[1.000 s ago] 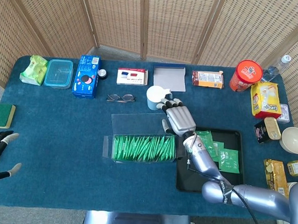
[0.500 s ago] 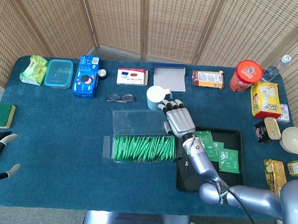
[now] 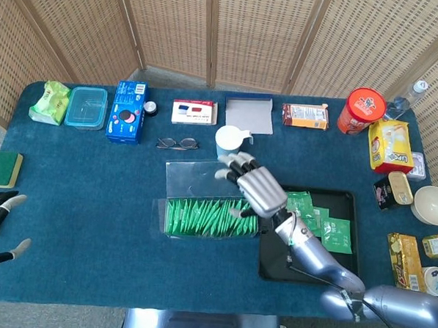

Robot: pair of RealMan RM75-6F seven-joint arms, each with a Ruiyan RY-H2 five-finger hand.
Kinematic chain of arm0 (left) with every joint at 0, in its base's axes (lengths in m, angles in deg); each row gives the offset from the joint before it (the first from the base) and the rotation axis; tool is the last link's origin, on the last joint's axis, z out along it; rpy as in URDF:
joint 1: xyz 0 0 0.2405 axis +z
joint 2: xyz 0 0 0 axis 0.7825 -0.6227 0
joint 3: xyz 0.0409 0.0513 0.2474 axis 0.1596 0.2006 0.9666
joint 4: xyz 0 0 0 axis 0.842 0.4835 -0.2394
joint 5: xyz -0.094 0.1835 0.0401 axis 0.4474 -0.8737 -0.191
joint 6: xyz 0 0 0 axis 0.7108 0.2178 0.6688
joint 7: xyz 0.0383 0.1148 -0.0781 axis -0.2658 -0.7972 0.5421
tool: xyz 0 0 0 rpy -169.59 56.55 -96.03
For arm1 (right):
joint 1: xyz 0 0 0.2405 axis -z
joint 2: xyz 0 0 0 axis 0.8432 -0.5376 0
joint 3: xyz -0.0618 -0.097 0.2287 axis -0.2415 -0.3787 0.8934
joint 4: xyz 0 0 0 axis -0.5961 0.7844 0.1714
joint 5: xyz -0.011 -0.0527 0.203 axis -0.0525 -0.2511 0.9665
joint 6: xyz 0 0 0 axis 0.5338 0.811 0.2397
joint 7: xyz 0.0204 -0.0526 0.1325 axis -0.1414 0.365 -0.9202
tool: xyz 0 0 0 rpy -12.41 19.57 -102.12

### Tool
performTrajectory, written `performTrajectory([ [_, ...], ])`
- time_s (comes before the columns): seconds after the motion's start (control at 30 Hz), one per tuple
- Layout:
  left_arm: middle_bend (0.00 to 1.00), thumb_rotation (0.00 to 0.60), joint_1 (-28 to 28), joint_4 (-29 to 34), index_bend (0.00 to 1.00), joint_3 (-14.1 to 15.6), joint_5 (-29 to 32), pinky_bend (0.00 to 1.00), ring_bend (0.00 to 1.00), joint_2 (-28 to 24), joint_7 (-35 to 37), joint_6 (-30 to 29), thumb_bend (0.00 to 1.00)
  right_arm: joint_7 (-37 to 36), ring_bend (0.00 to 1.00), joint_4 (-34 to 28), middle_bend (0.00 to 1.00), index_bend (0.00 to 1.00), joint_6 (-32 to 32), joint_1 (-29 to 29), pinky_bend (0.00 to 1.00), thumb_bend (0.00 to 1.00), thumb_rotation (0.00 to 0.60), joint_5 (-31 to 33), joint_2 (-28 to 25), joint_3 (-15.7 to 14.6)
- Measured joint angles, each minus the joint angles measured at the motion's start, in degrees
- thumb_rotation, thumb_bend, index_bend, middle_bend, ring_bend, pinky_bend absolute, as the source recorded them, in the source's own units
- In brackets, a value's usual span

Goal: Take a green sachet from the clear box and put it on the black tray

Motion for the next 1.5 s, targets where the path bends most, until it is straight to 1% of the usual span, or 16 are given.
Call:
performTrajectory([
  [0.1,0.15,0.600,0.1,0.1,0.18,0.1,-0.1,0.26,0.12,-0.2,0.0,-0.1,0.19,-1.8,0.09,0.2,0.14,0.34,-1.6,0.1,0.12,0.12,0.577,-3.7,-0.9,-1.6],
  [0.27,0.15,0.600,0.0,0.3,0.18,0.1,-0.4,0.26,0.12,-0.3,-0.1,-0.1,0.19,-2.1,0.09,2.0,0.15,0.35,-2.7,-0.3,0.12,0.10,0.586,-6.4,-0.2,-2.3],
  [0.43,0.15,0.600,0.1,0.4,0.18,0.3,-0.6,0.26,0.12,-0.3,-0.1,-0.1,0.19,-0.5,0.09,3.8,0.15,0.35,-3.7,-1.1,0.12,0.09,0.599,-7.6,0.7,-2.5],
  [0.77,0.15,0.600,0.1,0.6,0.18,0.4,-0.7,0.26,0.11,-0.3,-0.5,0.0,0.19,2.5,0.09,7.8,0.15,0.35,-4.4,-1.7,0.12,0.07,0.600,-9.9,2.5,-3.2],
  [1.13,0.15,0.600,0.1,0.7,0.18,0.5,-0.6,0.26,0.11,-0.2,-0.7,0.2,0.19,3.8,0.09,10.6,0.16,0.36,-4.8,-2.4,0.12,0.06,0.600,-11.9,3.8,-3.7],
  [1.5,0.15,0.600,0.3,0.2,0.18,0.6,-0.3,0.26,0.11,0.0,-0.5,0.2,0.19,5.1,0.09,13.6,0.17,0.37,-7.2,-4.3,0.12,0.06,0.600,-13.8,5.4,-4.4],
])
